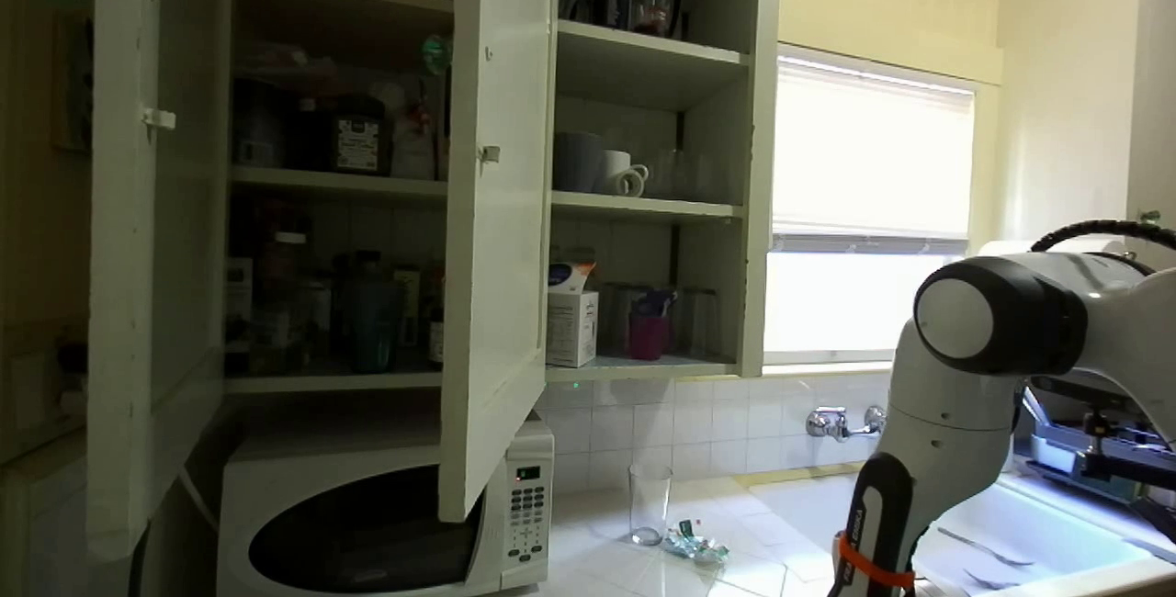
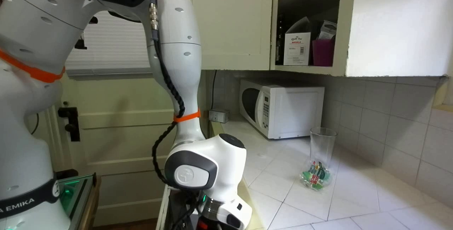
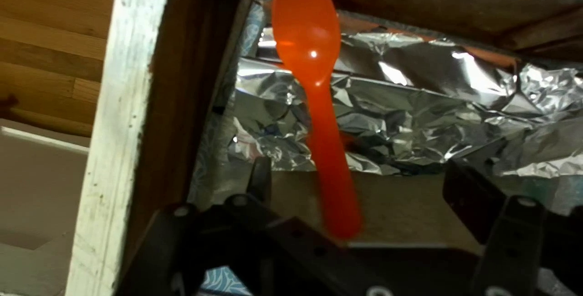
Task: Remove the orange spoon from the drawer.
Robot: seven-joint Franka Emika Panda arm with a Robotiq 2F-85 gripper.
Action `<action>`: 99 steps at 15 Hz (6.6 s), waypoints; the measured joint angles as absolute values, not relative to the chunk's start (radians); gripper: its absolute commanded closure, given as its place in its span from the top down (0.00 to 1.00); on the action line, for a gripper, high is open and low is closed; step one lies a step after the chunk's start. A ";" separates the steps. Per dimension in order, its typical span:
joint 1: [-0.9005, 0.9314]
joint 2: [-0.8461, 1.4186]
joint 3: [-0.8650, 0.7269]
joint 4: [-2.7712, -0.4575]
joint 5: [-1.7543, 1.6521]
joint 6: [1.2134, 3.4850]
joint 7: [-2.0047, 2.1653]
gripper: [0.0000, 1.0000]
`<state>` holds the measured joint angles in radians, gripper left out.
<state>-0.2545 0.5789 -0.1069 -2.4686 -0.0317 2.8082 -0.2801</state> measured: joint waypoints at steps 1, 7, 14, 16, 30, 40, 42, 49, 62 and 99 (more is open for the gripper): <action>-0.258 0.579 -0.103 -2.474 -0.026 2.817 -0.273 1.00; -0.279 0.579 -0.079 -2.608 0.041 3.073 -0.160 1.00; -0.318 0.593 -0.037 -2.759 0.046 3.370 -0.019 1.00; -0.334 0.596 -0.031 -2.755 0.045 3.370 -0.019 1.00; -0.121 0.607 -0.237 -2.684 -0.064 3.352 -0.207 0.90; -0.148 0.665 -0.205 -2.676 -0.072 3.352 -0.208 0.72; -0.170 0.679 -0.191 -2.662 -0.085 3.352 -0.208 0.53; -0.229 0.698 -0.161 -2.634 -0.102 3.352 -0.208 0.01; -0.112 0.643 -0.211 -2.750 -0.062 3.618 -0.191 0.04; -0.226 0.007 -0.505 -2.749 -1.615 3.220 0.116 0.04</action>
<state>-0.2257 0.0069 -0.5047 -2.7487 -1.6154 3.2201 0.1156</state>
